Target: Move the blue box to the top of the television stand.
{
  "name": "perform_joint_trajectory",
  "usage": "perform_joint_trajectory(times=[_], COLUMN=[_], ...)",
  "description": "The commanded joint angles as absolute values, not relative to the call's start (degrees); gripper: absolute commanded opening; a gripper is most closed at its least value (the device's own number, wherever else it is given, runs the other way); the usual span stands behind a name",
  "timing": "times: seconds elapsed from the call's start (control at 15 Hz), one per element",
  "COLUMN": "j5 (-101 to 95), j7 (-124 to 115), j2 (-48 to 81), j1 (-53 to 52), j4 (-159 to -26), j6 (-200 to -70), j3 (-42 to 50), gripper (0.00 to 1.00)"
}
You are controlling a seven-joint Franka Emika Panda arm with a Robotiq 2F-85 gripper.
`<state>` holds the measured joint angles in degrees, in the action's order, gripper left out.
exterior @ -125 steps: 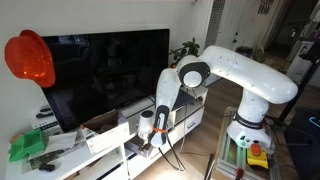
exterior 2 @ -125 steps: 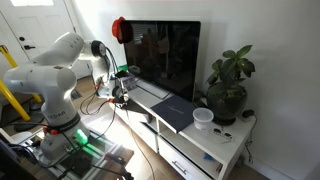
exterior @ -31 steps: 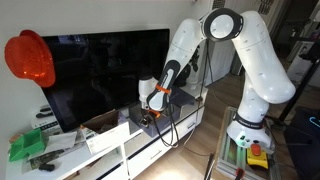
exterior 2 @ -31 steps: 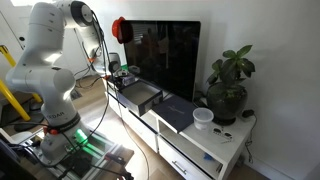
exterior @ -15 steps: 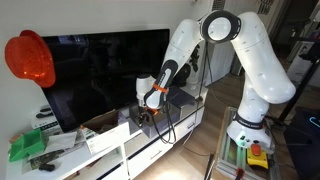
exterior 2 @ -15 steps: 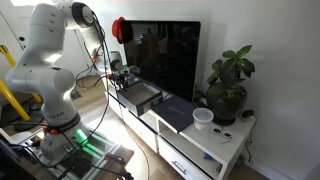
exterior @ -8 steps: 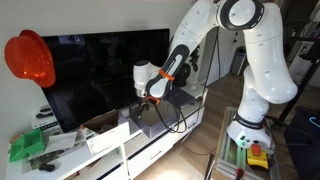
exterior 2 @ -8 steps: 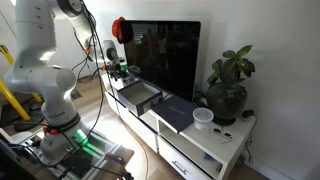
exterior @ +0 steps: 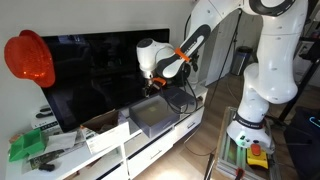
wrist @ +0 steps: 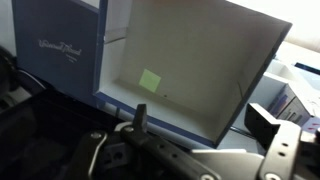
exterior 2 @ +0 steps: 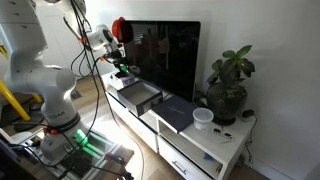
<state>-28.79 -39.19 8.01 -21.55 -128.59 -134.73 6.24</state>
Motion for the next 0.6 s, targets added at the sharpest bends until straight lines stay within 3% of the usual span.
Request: perform_joint_trajectory(times=[0.0, 0.53], j5=[-28.85, -28.20], j7=[-49.16, -49.22], j2=[3.68, 5.42], j1=[-16.72, -12.47], j4=[-132.64, -131.64], j6=[-131.26, -132.37], j3=[2.48, -1.01], gripper=[1.00, 1.00])
